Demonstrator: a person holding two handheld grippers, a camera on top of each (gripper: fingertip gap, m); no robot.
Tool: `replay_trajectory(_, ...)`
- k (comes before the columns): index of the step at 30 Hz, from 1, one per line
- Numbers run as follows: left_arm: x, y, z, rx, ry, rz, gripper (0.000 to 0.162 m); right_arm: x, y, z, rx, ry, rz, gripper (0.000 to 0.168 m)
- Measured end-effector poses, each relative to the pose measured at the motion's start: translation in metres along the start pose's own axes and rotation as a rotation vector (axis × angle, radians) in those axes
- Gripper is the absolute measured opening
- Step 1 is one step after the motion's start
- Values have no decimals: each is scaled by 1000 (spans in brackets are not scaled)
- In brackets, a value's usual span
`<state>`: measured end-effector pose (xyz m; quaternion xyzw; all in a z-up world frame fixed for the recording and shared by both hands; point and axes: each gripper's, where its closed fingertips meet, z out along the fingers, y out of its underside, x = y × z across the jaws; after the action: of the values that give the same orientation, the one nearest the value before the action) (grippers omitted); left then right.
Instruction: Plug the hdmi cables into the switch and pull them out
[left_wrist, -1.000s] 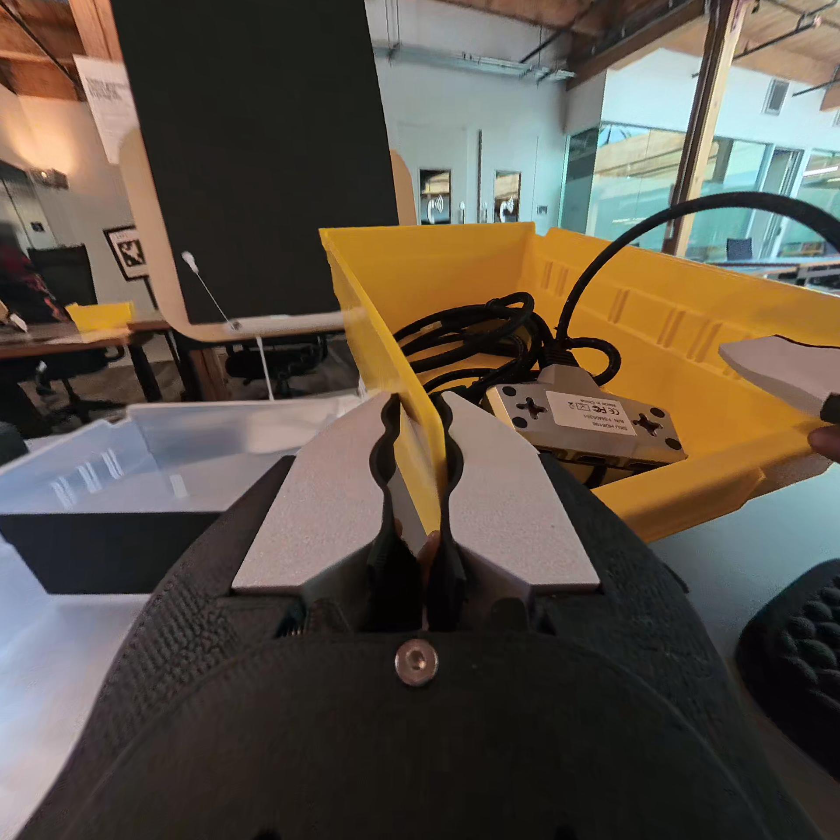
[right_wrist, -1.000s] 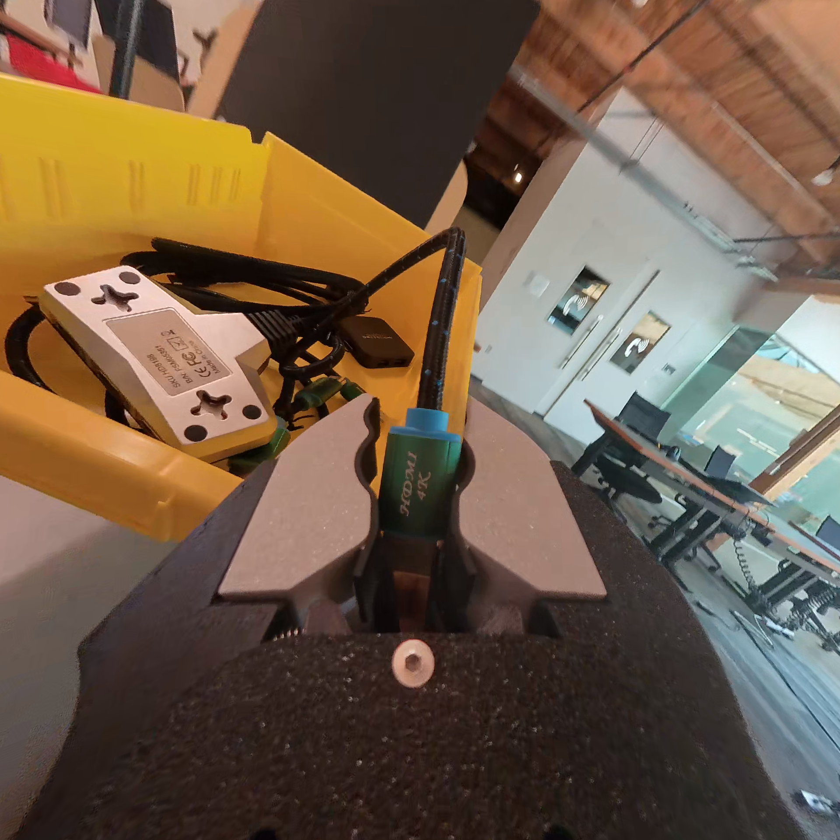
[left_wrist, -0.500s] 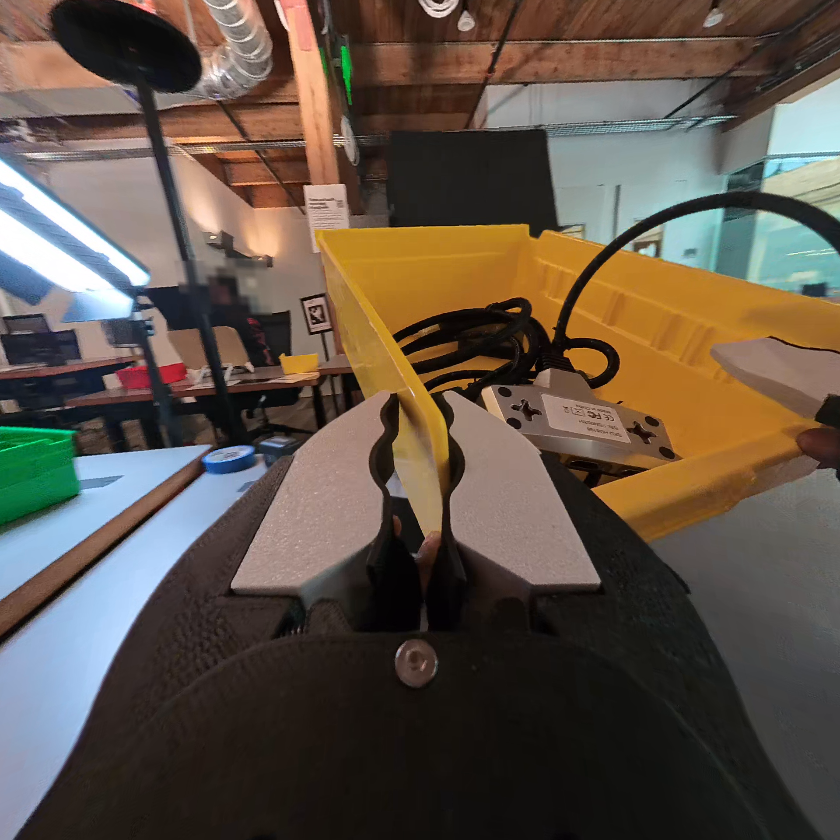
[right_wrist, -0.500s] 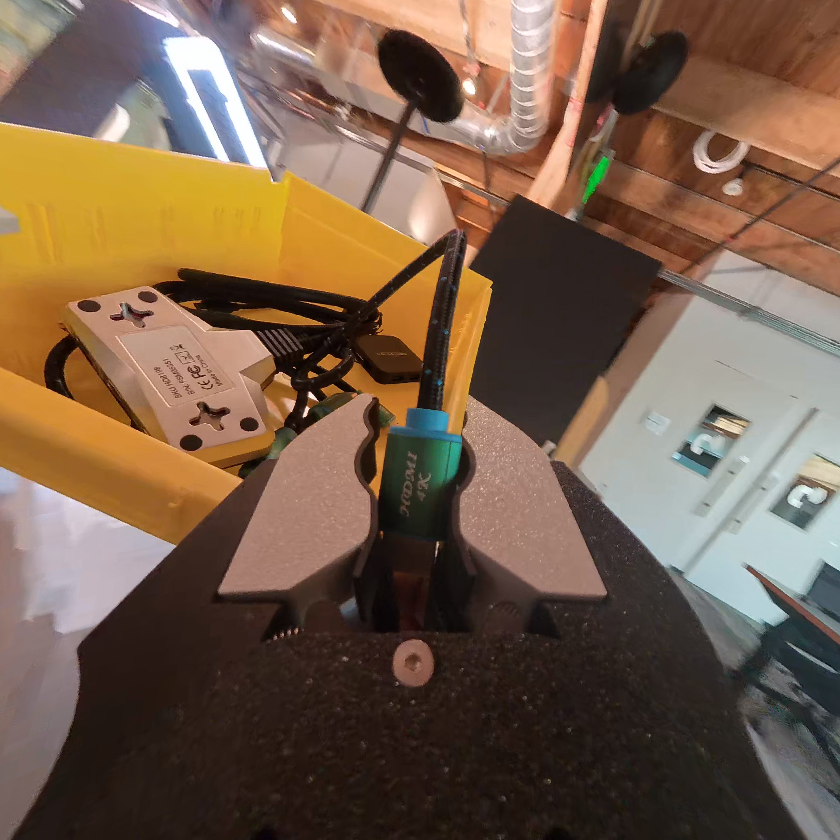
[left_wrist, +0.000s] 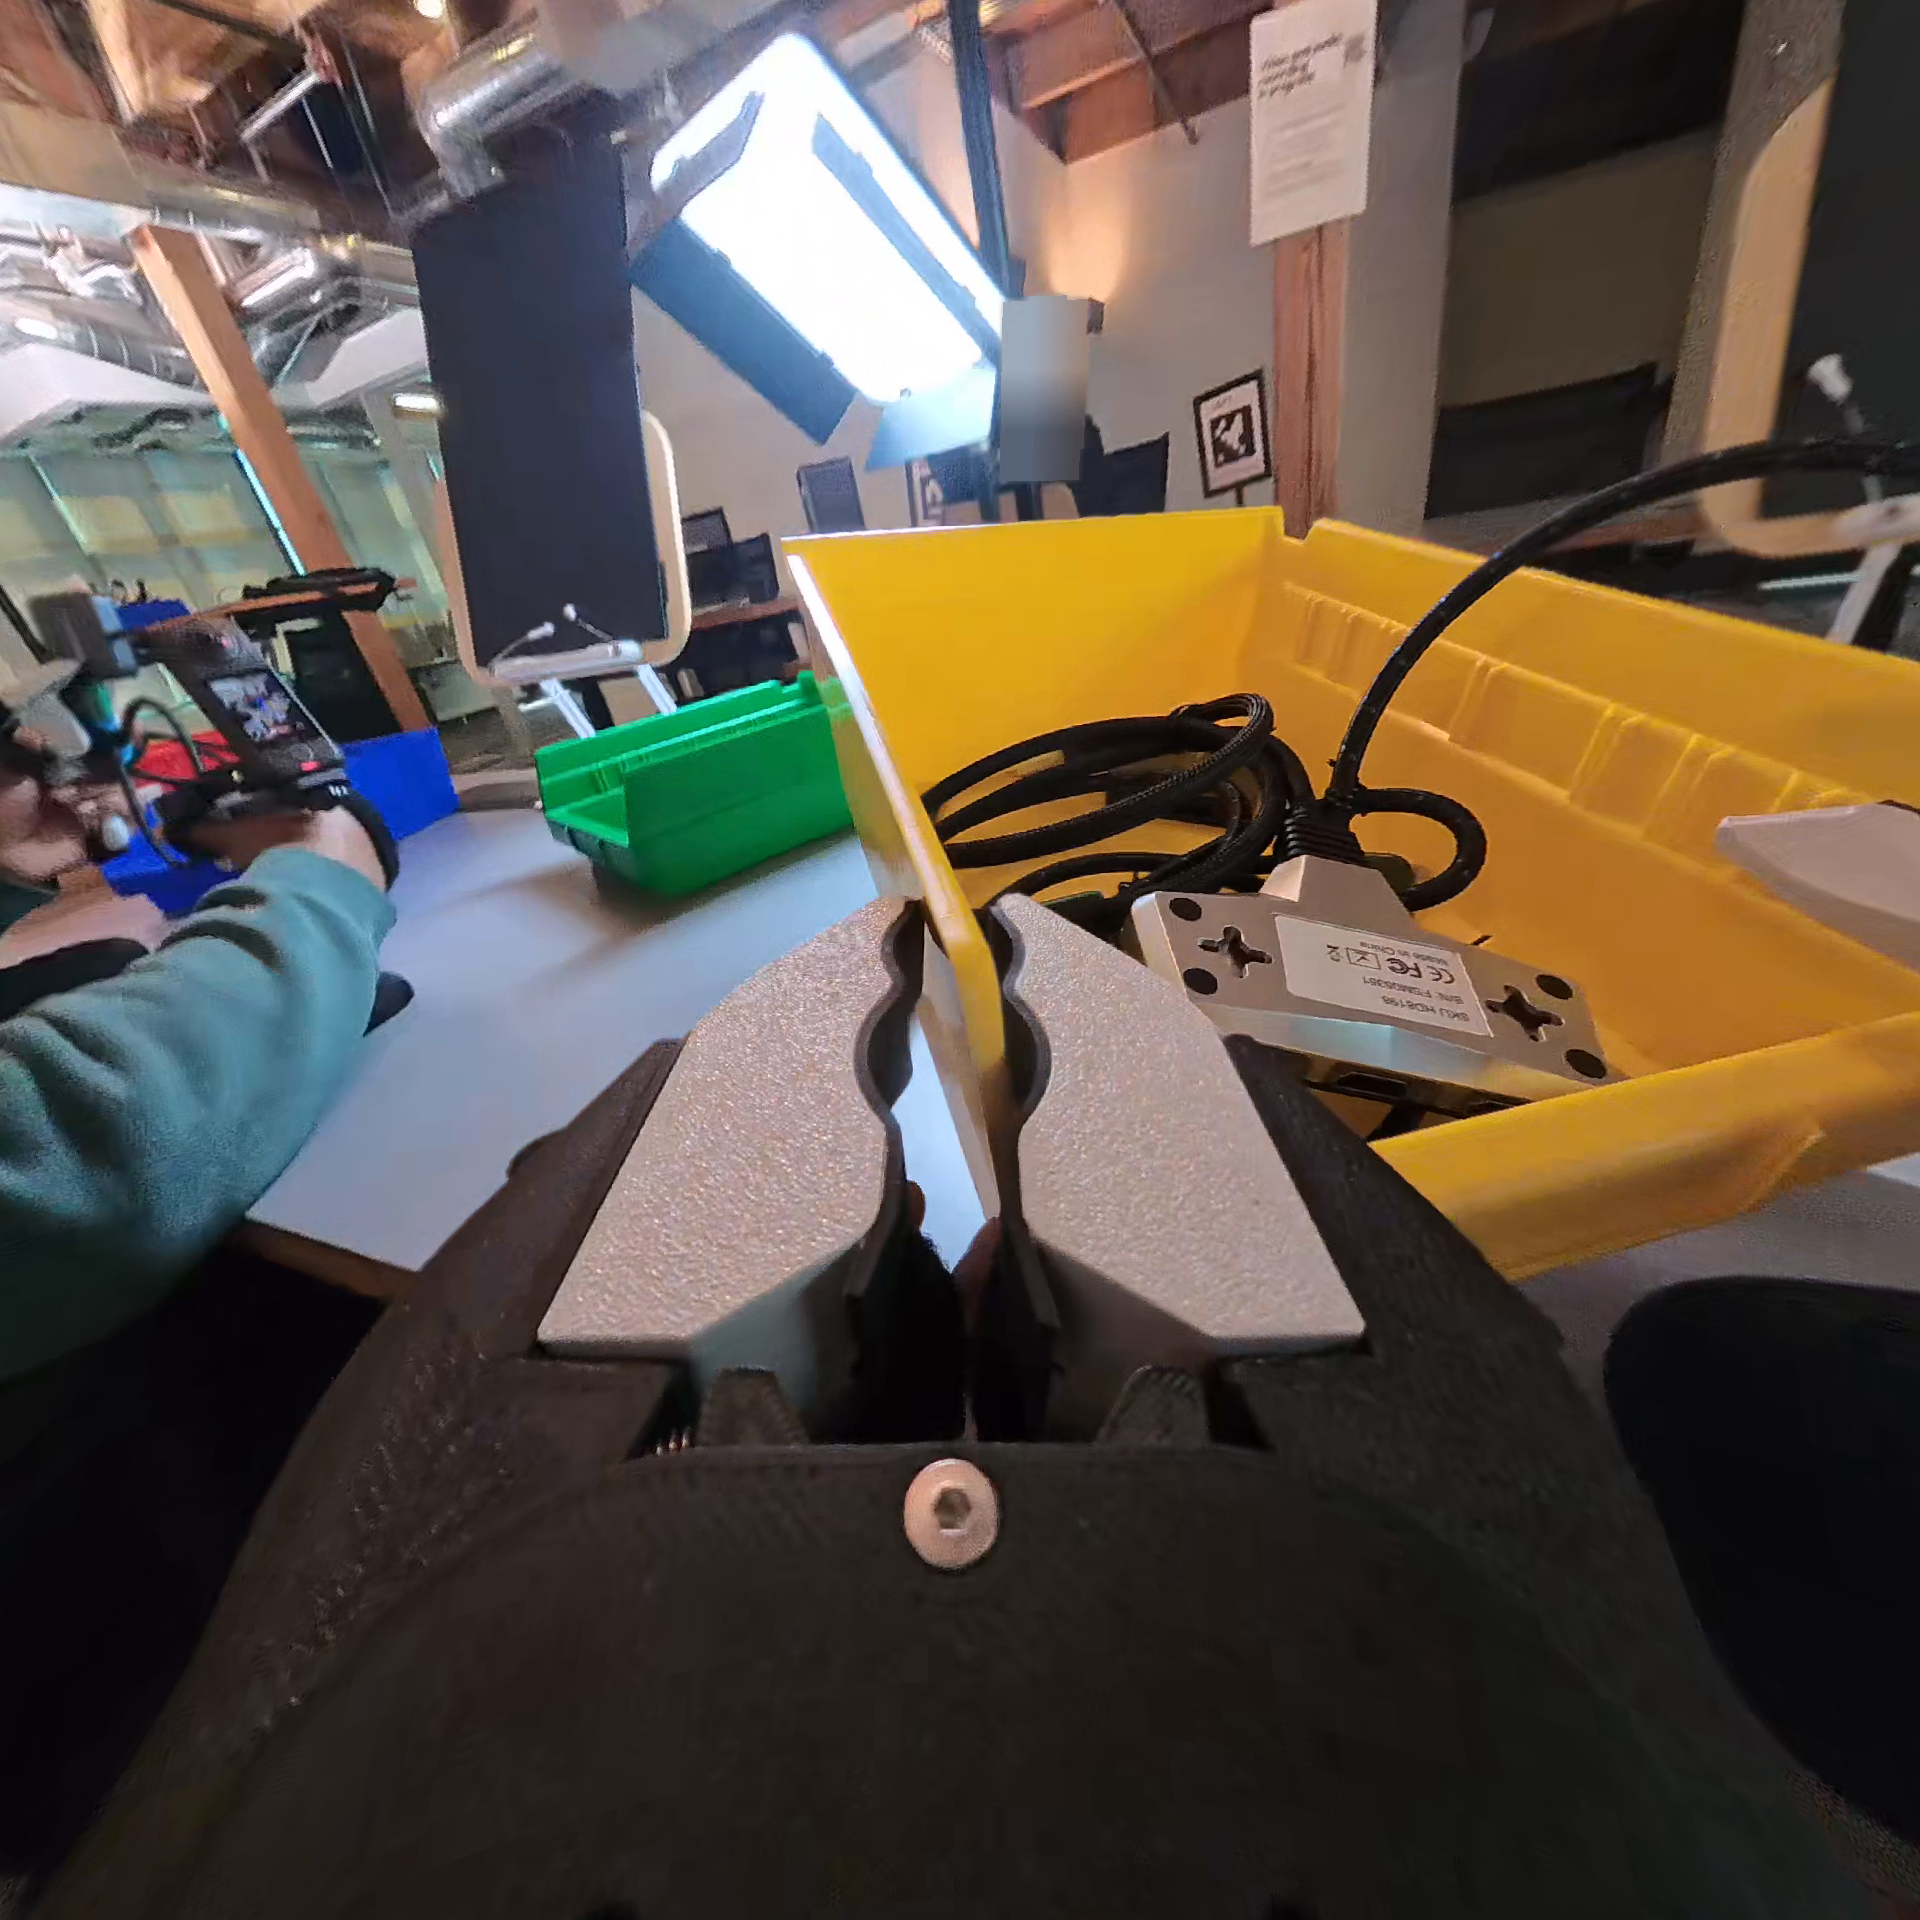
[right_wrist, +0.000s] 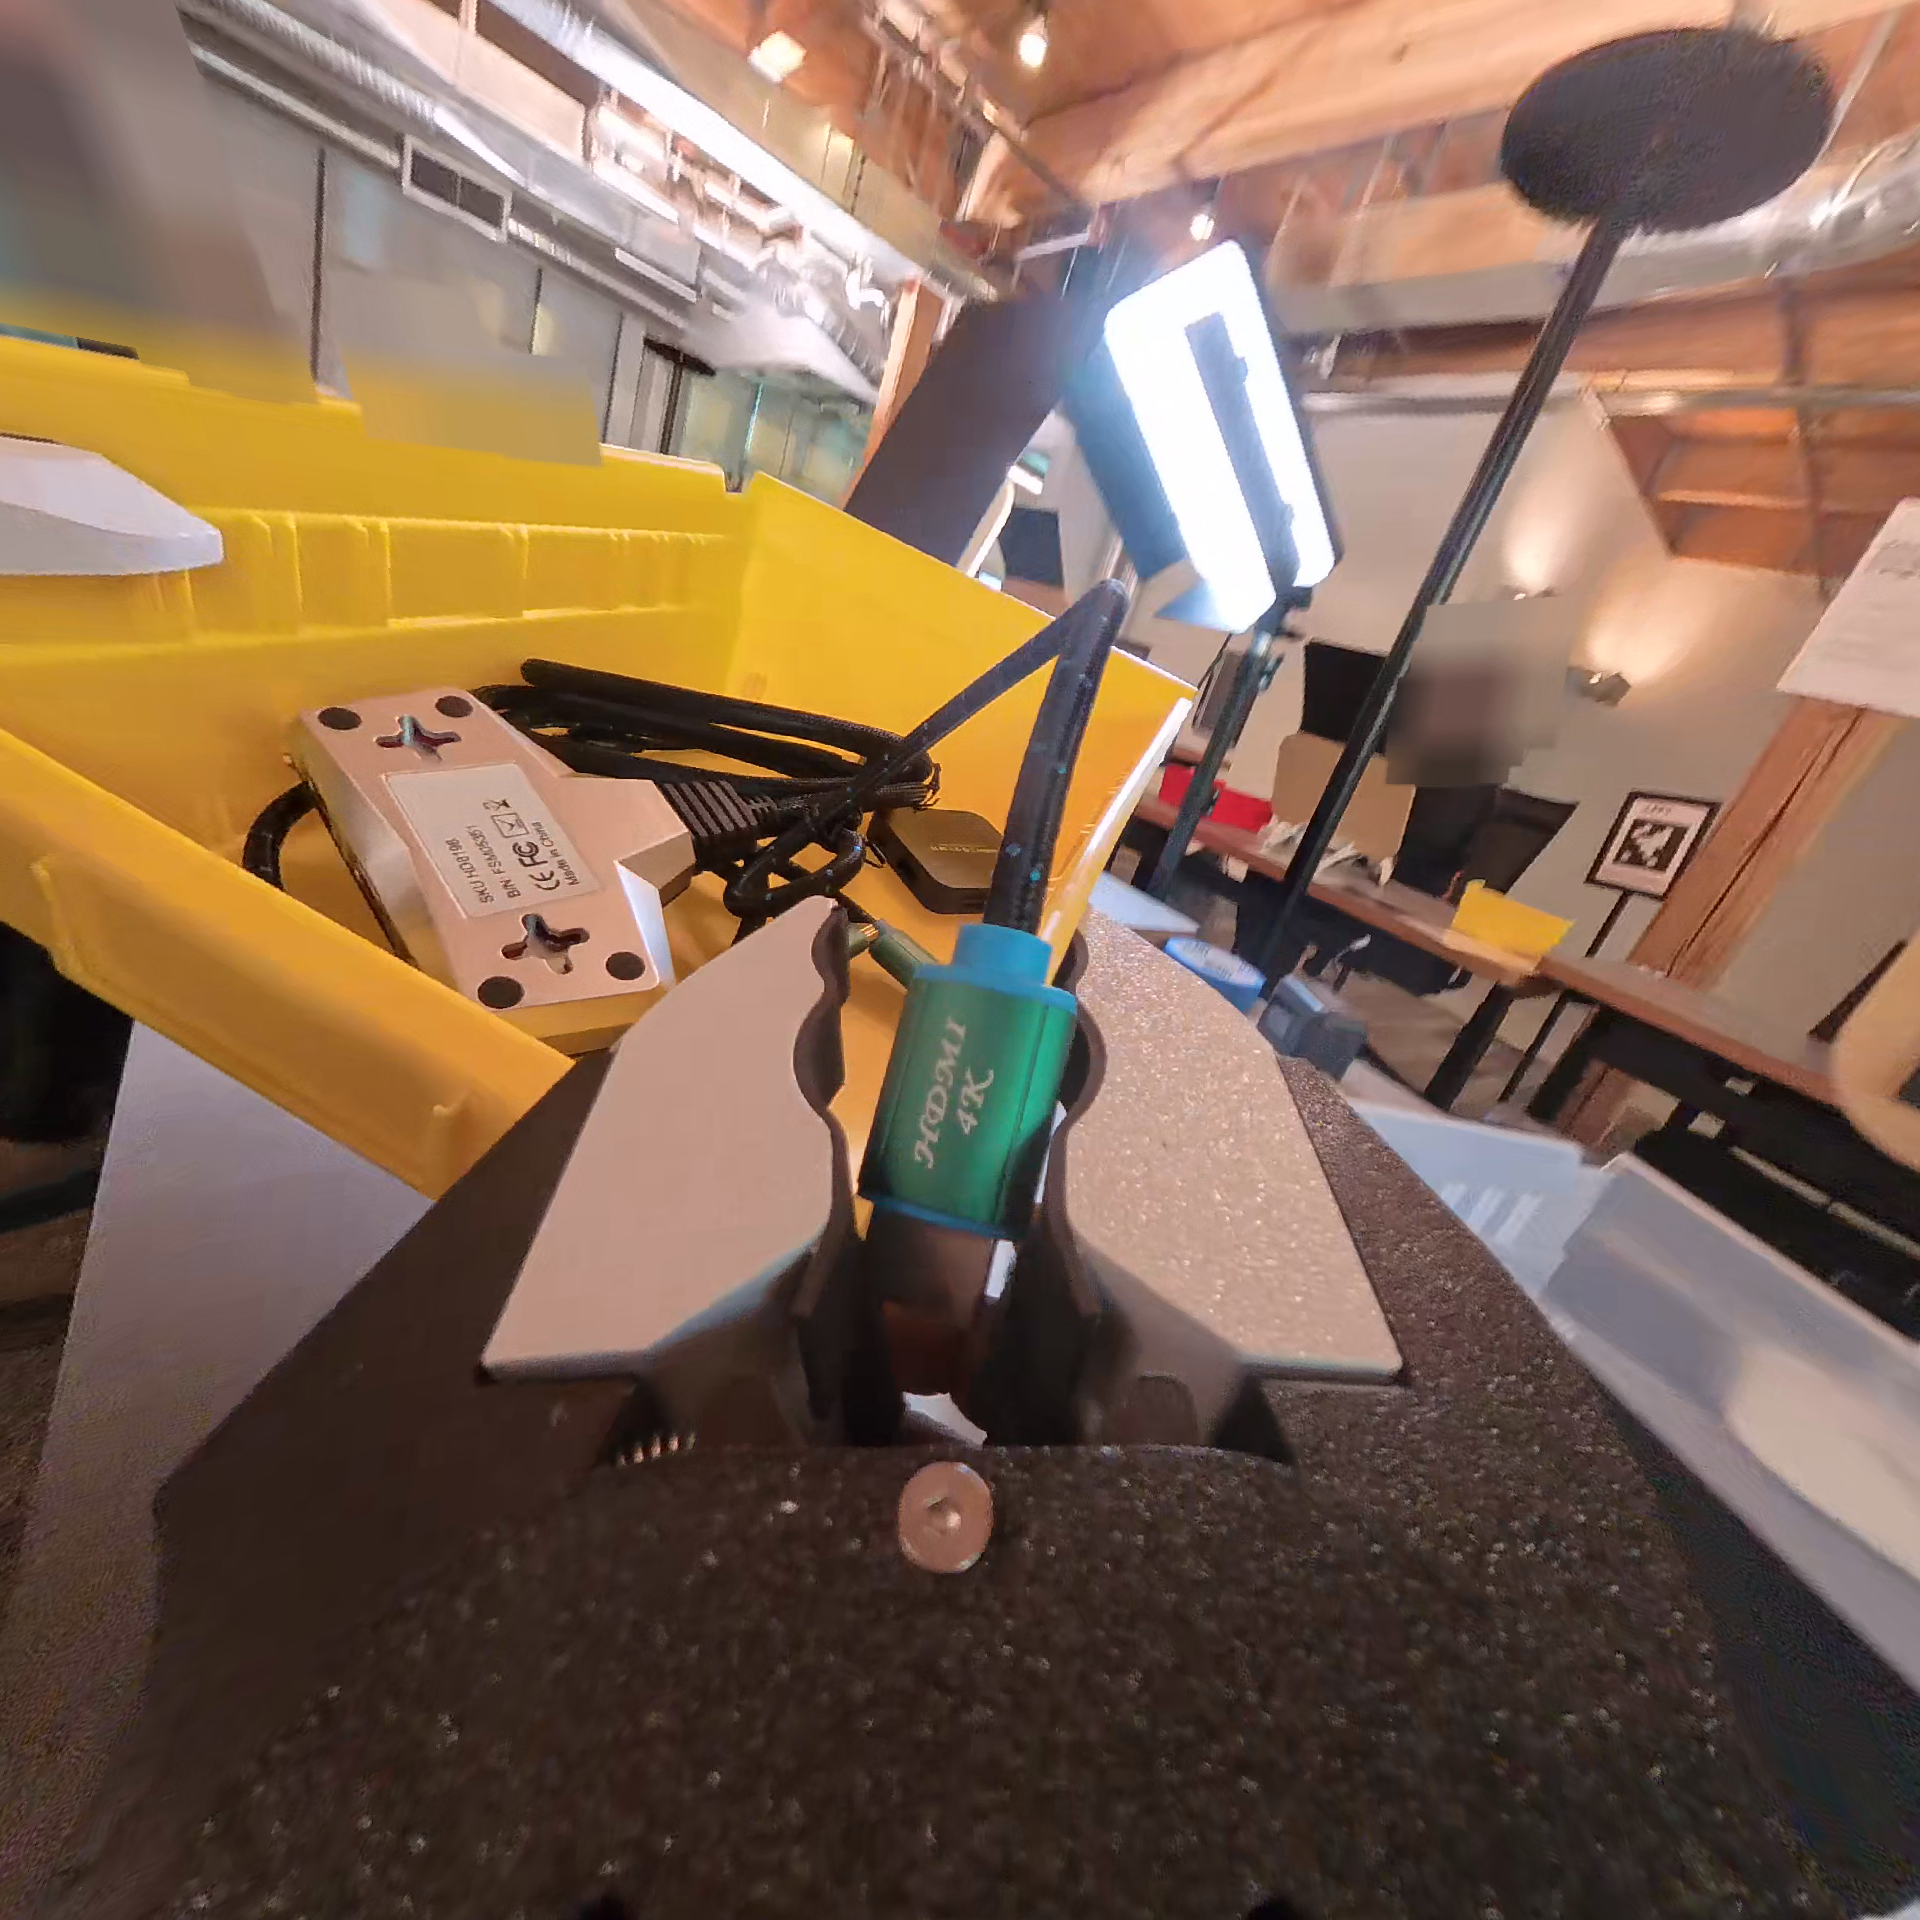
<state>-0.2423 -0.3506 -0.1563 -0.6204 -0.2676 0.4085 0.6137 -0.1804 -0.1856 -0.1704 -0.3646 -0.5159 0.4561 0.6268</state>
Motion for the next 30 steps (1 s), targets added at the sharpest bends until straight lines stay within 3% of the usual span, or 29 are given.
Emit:
replay_trajectory(4,-10,36,13,-16,-17,18,7,-21,37,6,-125,-22,43,37)
replay_trajectory(10,-4,78,43,-29,59,-104,7,-17,71,18,-288,-12,-17,39)
replay_trajectory(13,-1,90,62,-55,73,-180,9,-29,89,26,-394,-139,-80,79)
replay_trajectory(15,8,103,69,-161,143,-251,38,-42,99,17,-482,-323,-56,81)
replay_trajectory(16,12,99,68,-164,178,-294,52,-46,93,9,-481,-404,-49,88)
replay_trajectory(19,-4,68,57,-32,90,-360,67,-27,60,-14,-409,-392,-101,98)
replay_trajectory(21,-27,34,41,148,-58,-314,70,-1,25,-32,-257,-291,-145,96)
replay_trajectory(23,-38,-3,21,303,-152,-240,70,41,6,-49,-138,-98,-208,83)
replay_trajectory(25,-29,-33,7,386,-157,-196,68,85,19,-65,-198,71,-280,70)
replay_trajectory(29,27,-70,4,450,35,-238,65,115,92,-88,-572,84,-219,98)
replay_trajectory(30,44,-75,5,454,96,-254,65,120,106,-96,-643,96,-226,97)
